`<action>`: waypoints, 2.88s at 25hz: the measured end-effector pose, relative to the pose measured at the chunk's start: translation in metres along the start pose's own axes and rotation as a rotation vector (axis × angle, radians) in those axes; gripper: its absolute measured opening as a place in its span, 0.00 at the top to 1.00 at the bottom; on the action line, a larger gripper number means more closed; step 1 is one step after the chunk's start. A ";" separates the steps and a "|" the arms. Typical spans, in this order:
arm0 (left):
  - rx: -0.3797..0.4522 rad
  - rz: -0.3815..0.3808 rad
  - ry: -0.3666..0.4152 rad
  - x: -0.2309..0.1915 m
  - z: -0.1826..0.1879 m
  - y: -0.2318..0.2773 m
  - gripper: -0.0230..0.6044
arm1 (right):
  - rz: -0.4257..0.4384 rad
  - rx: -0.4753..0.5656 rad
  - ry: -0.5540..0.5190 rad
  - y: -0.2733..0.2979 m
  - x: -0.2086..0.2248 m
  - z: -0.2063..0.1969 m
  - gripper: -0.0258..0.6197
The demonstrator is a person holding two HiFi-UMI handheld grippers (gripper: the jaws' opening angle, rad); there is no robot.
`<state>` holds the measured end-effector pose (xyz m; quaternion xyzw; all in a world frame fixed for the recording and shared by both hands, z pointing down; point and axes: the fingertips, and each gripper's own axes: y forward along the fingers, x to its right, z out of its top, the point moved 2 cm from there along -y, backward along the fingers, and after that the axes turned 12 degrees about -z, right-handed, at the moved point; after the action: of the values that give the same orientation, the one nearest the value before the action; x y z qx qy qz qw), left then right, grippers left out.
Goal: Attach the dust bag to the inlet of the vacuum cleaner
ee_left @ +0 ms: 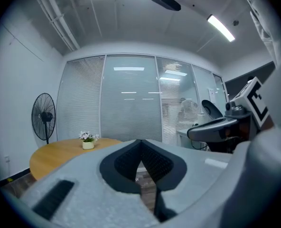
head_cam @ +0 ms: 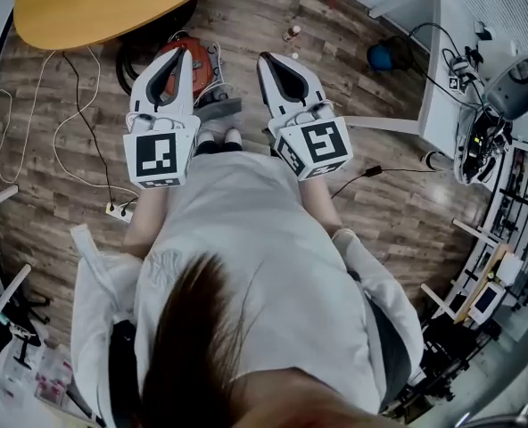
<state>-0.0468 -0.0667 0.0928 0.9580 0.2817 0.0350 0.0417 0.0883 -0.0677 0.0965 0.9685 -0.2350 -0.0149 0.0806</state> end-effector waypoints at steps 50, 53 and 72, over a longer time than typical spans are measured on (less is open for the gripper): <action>0.027 -0.075 -0.006 0.026 0.007 -0.009 0.94 | -0.048 0.007 -0.008 -0.020 0.010 0.001 0.96; 0.022 -0.079 -0.010 0.028 0.005 -0.009 0.94 | -0.048 0.004 -0.007 -0.021 0.010 0.000 0.96; 0.010 -0.083 -0.017 0.028 0.001 -0.008 0.94 | -0.053 -0.014 0.007 -0.021 0.012 -0.005 0.96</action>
<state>-0.0275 -0.0447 0.0922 0.9459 0.3211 0.0237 0.0405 0.1088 -0.0542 0.0982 0.9739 -0.2087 -0.0153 0.0878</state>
